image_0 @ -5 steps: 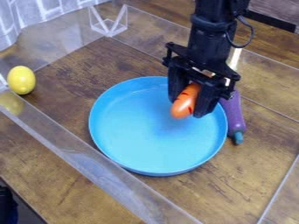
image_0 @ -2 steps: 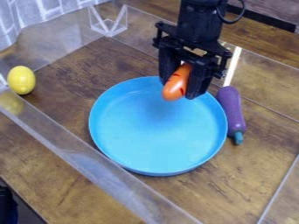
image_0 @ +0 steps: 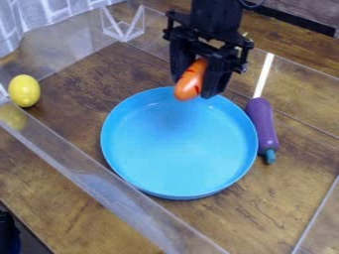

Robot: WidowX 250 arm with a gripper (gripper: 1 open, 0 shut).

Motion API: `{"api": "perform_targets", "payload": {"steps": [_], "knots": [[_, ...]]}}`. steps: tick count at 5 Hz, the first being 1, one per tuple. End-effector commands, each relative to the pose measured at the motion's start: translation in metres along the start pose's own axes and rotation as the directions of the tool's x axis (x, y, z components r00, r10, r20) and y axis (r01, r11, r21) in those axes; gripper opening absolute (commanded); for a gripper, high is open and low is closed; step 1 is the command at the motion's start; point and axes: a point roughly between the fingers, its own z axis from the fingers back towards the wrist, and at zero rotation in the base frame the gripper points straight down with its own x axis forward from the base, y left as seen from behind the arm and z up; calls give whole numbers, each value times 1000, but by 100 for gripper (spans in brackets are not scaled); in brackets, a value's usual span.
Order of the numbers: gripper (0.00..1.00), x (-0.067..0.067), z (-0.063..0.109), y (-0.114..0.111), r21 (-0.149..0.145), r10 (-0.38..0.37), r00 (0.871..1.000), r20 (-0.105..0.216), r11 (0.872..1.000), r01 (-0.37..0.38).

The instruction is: Move the carrot to the left side

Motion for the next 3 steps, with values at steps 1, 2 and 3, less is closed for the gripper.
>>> {"api": "perform_targets", "payload": {"steps": [1,2,3], "knots": [[0,3,37,9,14,12,994,111,1000,-14],[0,1,40,12,22,10,994,112,1000,-12],[0,-2,42,16,31,10,994,113,999,-13]]}}
